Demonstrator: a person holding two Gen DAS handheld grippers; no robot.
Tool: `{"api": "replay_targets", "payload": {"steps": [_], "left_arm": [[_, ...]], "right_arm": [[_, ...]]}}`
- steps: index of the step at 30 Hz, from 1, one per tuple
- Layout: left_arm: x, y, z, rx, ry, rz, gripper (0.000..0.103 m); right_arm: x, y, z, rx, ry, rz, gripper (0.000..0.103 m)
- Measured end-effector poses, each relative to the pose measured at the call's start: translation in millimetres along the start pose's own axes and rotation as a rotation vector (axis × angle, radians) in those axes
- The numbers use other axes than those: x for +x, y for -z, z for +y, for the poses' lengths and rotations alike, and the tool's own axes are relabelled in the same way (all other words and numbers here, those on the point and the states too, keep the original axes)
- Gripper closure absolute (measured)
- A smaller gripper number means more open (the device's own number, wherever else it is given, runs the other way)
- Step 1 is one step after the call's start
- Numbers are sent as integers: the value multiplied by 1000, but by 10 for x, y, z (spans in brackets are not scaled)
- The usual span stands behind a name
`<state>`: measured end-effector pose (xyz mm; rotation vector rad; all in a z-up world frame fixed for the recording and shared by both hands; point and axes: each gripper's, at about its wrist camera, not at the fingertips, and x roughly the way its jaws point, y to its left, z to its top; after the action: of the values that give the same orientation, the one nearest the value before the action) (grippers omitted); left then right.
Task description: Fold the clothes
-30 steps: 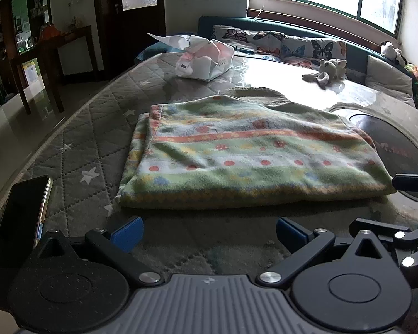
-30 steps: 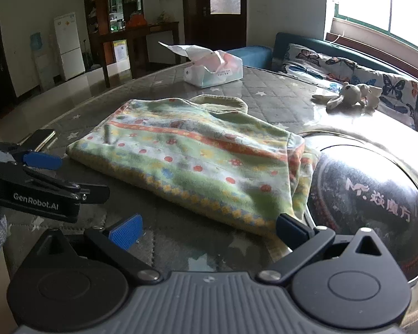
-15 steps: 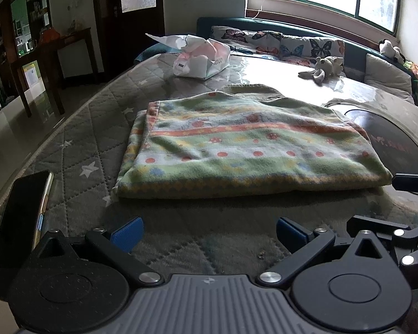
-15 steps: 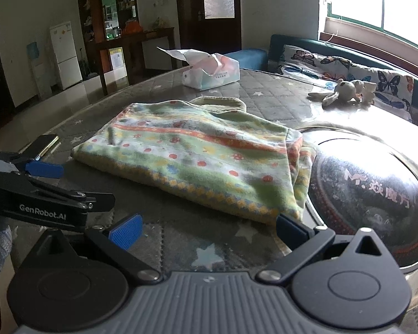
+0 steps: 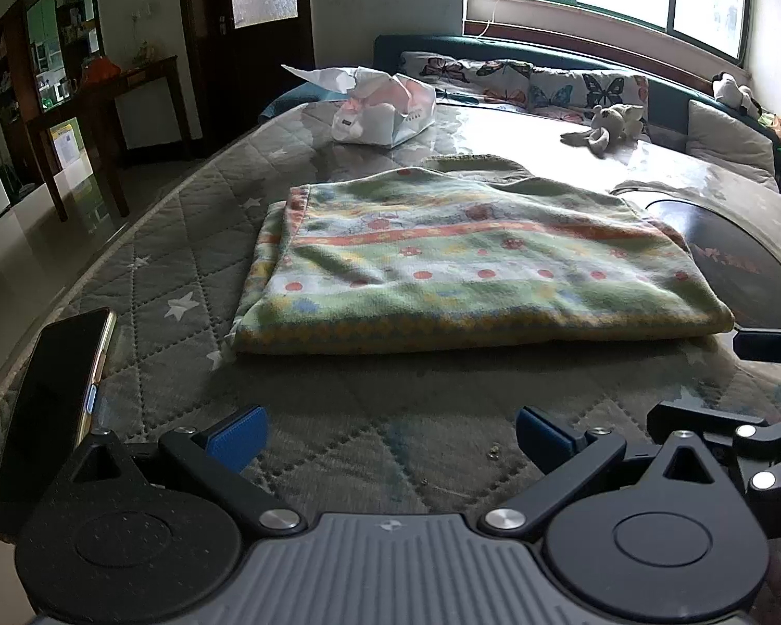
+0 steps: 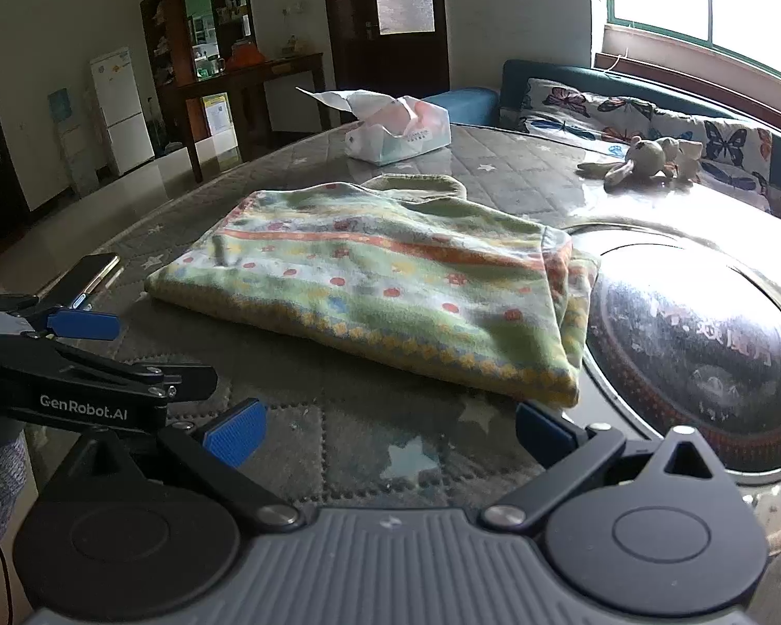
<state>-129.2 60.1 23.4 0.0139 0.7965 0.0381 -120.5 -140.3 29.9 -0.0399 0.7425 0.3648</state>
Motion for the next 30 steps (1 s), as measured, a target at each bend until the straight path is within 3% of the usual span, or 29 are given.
{"api": "replay_targets", "payload": {"steps": [30], "left_arm": [[-129,143,-60,18,12,0,0]], "right_arm": [[-107,126,65,25,-27,-12,0]]}}
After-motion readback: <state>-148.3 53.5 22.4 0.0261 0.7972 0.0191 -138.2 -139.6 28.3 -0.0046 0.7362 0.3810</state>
